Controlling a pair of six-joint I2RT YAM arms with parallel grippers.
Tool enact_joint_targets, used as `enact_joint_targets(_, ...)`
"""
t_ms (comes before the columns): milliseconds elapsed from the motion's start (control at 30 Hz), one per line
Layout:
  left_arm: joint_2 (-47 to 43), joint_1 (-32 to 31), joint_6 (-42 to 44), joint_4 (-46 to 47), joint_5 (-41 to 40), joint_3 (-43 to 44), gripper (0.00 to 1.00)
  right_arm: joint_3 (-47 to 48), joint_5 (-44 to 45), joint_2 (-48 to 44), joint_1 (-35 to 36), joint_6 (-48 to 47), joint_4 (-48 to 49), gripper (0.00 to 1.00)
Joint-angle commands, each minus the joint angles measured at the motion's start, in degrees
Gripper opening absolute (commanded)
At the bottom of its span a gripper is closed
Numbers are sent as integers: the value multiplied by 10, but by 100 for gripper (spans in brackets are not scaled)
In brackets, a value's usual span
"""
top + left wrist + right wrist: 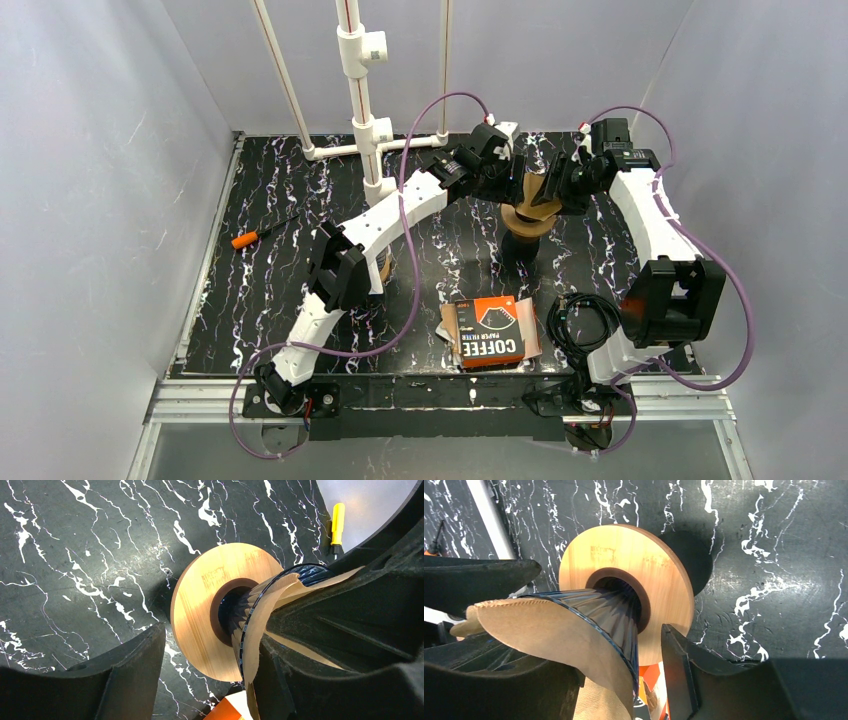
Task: Place the coffee filter in the dripper
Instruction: Place the coffee filter in the coffee dripper.
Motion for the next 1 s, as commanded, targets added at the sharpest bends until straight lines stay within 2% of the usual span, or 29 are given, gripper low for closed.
enact_joint_targets(0,-53,2,1,0,-1,-8,59,4,-32,-27,-2,14,24,63)
enact_joint_targets(500,-108,2,15,45,0,-29,72,33,-6,-19,-2,21,-4,70)
enact_joint_targets(967,-150,0,69,96,39,-62,75,72,-2,-54,-2,26,-37,85)
